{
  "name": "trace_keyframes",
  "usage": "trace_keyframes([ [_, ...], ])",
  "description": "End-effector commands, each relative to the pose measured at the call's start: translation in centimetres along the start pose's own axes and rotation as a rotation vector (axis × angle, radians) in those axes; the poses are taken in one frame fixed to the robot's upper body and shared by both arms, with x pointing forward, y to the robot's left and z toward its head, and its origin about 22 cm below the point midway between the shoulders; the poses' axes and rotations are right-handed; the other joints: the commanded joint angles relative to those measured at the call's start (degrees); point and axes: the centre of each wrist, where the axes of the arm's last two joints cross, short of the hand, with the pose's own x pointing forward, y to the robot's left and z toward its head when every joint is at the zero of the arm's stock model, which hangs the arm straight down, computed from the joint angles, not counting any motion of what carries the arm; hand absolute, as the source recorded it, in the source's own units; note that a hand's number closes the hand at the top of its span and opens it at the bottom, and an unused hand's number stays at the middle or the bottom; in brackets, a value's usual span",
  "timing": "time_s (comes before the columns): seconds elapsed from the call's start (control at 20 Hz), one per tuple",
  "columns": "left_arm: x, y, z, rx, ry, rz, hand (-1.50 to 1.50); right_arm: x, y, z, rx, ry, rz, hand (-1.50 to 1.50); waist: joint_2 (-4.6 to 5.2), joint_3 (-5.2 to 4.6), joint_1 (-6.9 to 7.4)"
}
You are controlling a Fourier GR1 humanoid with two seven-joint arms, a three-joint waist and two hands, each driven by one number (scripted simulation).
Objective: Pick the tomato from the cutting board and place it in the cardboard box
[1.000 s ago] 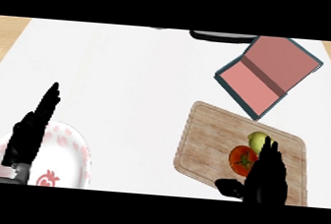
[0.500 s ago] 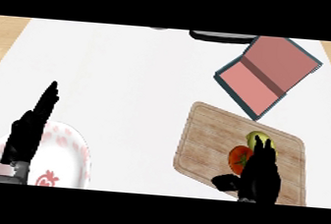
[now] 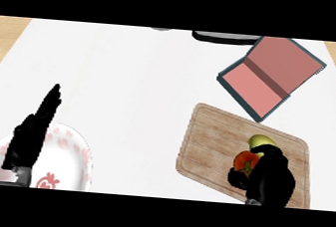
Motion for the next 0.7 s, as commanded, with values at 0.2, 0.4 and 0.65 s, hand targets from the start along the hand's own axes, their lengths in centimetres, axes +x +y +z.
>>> trace_keyframes([
  [0.2,-0.1,-0.5,0.1,-0.016,-0.005,-0.001,0.00,-3.8,-3.7,-8.9,-0.012,-0.242,0.129,1.50,1.11,0.53,0.75],
  [0.4,0.7,-0.4,0.0,-0.011,-0.029,0.018,0.00,-7.3,-5.0,-11.2,0.072,-0.459,0.299,1.50,1.40,0.83,1.70],
  [0.65,0.7,-1.0,-0.1,-0.022,-0.031,0.013,0.00,-9.5,-12.6,-18.9,0.033,-0.595,0.288,1.50,1.29,0.76,1.14],
])
